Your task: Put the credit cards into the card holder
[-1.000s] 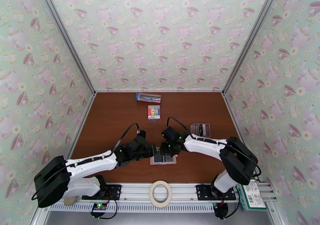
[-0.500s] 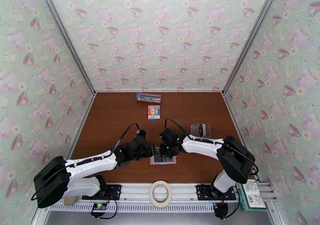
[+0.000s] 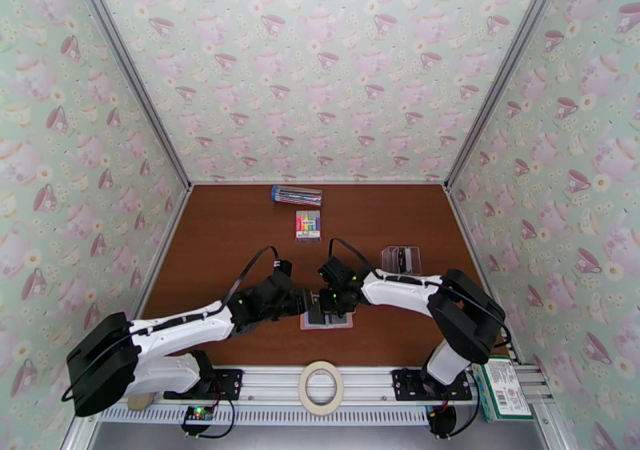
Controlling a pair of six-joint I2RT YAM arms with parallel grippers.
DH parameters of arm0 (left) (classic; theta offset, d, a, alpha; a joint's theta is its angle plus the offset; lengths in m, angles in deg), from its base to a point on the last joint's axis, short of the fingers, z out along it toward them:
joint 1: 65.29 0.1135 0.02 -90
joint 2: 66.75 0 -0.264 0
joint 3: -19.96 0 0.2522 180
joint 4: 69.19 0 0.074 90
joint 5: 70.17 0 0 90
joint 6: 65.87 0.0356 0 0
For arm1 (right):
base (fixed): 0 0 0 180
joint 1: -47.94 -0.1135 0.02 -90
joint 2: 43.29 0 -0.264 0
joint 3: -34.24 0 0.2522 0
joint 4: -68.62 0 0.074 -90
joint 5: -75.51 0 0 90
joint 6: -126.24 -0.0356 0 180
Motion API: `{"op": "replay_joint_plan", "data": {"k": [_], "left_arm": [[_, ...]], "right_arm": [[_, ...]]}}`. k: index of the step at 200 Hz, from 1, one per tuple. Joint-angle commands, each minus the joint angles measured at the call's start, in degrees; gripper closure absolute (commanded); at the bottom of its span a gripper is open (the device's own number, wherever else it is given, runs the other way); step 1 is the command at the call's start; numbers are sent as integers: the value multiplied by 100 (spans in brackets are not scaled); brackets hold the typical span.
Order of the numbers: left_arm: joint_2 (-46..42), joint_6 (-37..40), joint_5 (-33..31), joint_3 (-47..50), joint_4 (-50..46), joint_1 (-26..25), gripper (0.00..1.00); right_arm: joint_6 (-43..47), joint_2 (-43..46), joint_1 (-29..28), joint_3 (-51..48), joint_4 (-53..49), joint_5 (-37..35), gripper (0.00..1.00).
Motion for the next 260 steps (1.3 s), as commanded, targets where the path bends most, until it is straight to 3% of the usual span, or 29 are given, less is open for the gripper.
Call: {"op": "replay_joint_plan", "data": {"k": [1,74,260], "left_arm": [[132,9,161,-48,47,-31,43],[666,0,792,-145,566,-48,44],[1063,29,994,-335,658,-94,44]], "right_arm": [[11,-135,-37,55,7,-96,91],[-9,-108,-39,40,23,-76,91],[21,-132,-40,76,2,-41,91]]}}
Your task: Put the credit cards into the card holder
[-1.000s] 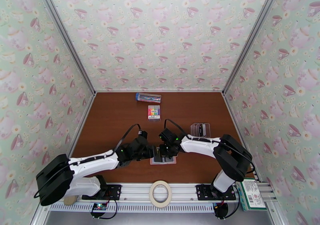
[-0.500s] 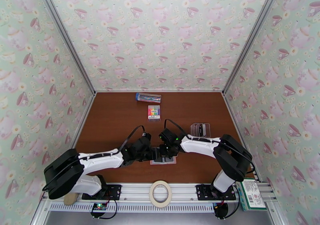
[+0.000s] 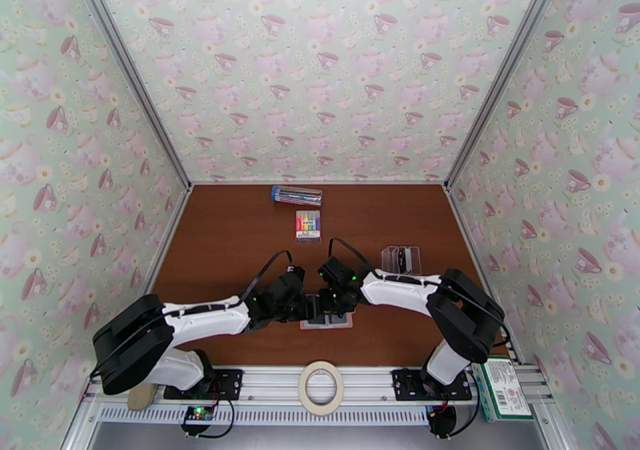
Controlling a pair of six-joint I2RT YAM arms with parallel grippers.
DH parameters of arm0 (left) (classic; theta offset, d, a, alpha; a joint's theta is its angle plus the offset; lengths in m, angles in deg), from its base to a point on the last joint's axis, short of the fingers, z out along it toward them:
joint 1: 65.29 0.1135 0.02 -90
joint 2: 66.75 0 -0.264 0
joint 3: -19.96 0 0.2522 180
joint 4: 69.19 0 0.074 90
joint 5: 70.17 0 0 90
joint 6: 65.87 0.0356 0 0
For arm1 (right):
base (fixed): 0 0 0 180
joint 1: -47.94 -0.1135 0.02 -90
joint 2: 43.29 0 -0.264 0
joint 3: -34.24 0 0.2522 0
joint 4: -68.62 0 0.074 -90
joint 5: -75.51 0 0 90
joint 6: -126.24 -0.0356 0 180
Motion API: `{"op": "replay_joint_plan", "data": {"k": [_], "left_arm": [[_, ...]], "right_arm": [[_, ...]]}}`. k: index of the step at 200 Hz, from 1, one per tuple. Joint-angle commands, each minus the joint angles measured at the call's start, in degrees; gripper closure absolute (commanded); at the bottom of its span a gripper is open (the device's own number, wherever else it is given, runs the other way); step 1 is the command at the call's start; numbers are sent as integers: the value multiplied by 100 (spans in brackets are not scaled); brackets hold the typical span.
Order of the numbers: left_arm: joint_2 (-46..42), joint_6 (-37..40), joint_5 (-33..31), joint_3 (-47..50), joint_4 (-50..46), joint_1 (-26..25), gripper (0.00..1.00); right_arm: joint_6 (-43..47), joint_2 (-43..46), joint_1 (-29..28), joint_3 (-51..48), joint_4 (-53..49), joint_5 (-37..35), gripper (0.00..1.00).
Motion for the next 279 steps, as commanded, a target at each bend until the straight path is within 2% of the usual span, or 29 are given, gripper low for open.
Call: {"op": "replay_joint_plan", "data": {"k": [1,38,88,156,207,251,279], "left_arm": [[48,27,88,-204,60,-41,44],[-121,88,-199,-201,-267,-15,43],[184,18,52,-237,-85,-14,43],[240,17,55,-256,-93,-23,43],[-64,-17,-314,-175,-353,-23,44],[-27,-60,-235,-143,-261,-22,54],[23,-60,-230,-184,-320,-22,55]], "right_arm": [[19,-104,-41,81,-23,-41,91],[23,-135,-38,87,-28,-41,91],[34,-144,-39,108,-39,-32,91],[16,-142,-36,75,-19,-37,92],[24,-122,-34,51,-12,-41,92],[17,-124,-37,48,1,-32,92],[18,-111,-41,34,-1,-42,92]]}}
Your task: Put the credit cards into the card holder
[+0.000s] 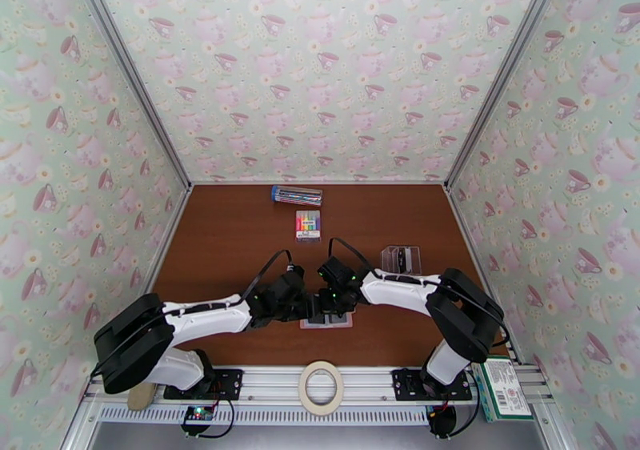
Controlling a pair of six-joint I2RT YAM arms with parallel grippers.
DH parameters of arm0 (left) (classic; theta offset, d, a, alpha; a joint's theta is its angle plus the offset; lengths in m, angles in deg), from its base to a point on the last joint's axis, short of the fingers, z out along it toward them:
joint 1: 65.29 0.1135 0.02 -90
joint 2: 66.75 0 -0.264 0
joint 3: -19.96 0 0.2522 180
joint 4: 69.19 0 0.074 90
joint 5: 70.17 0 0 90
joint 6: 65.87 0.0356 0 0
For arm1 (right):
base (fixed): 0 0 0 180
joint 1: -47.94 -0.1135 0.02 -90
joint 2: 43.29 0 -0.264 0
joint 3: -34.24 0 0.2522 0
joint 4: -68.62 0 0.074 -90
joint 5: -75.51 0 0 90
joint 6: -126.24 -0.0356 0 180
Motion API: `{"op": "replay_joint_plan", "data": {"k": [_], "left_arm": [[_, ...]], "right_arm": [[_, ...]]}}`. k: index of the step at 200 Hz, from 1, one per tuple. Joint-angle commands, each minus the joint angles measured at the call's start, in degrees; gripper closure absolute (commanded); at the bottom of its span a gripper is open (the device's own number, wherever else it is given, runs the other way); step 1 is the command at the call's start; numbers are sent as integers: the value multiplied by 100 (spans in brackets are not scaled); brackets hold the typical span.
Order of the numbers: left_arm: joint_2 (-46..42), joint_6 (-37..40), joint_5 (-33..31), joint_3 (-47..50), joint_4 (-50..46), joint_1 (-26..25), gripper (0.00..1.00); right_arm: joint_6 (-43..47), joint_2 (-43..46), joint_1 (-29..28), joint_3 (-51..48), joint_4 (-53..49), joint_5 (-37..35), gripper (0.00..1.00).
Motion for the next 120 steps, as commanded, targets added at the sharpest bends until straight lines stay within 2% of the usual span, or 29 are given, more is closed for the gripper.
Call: {"op": "replay_joint_plan", "data": {"k": [1,56,120], "left_arm": [[-4,-17,-69,-52,-54,-22,55],[-29,-117,-272,-66,-353,9,58],[182,-107,-32,-93,-156,21,58]], "right_arm": [[15,-86,-45,16,-3,-2,92],[14,-124,-43,21,7,-6,91],[14,-131,-43,20,5,0,92]]}}
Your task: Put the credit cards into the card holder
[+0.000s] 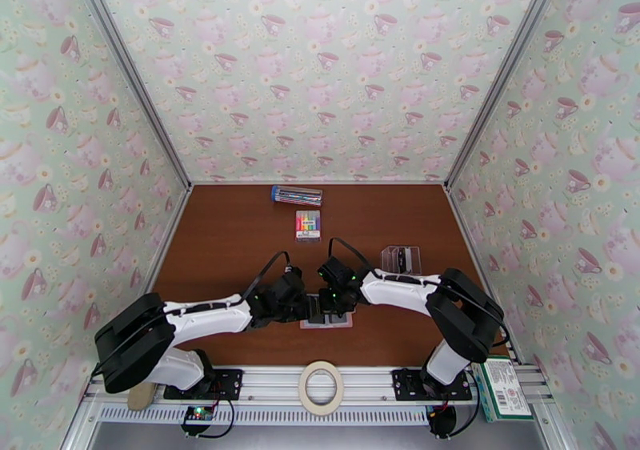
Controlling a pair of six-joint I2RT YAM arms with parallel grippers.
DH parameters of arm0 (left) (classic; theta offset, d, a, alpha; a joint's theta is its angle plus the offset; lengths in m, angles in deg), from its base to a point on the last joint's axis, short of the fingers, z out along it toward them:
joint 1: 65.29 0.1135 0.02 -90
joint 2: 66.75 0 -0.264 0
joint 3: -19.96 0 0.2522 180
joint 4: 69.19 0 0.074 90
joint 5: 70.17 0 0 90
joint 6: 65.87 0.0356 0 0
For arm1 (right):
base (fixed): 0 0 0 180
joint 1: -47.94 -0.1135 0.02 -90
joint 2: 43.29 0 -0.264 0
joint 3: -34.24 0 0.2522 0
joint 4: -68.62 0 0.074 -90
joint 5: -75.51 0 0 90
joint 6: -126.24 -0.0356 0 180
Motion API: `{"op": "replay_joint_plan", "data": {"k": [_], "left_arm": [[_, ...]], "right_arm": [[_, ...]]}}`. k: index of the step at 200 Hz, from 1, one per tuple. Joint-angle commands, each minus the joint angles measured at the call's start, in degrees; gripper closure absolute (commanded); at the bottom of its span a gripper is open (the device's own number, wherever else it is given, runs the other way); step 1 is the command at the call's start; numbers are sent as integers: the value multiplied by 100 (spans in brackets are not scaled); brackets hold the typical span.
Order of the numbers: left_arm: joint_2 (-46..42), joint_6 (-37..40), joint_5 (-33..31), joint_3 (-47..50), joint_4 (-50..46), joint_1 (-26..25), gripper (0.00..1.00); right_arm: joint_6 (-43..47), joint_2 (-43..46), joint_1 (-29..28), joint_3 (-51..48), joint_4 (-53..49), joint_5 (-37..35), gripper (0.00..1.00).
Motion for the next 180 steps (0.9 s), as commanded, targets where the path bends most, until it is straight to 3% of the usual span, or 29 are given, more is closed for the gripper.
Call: {"op": "replay_joint_plan", "data": {"k": [1,180], "left_arm": [[97,-39,100,-97,60,17,58],[115,102,387,-147,509,-70,59]], "right_arm": [[14,-132,-42,20,6,4,92],[15,-78,-45,73,-10,24,91]]}}
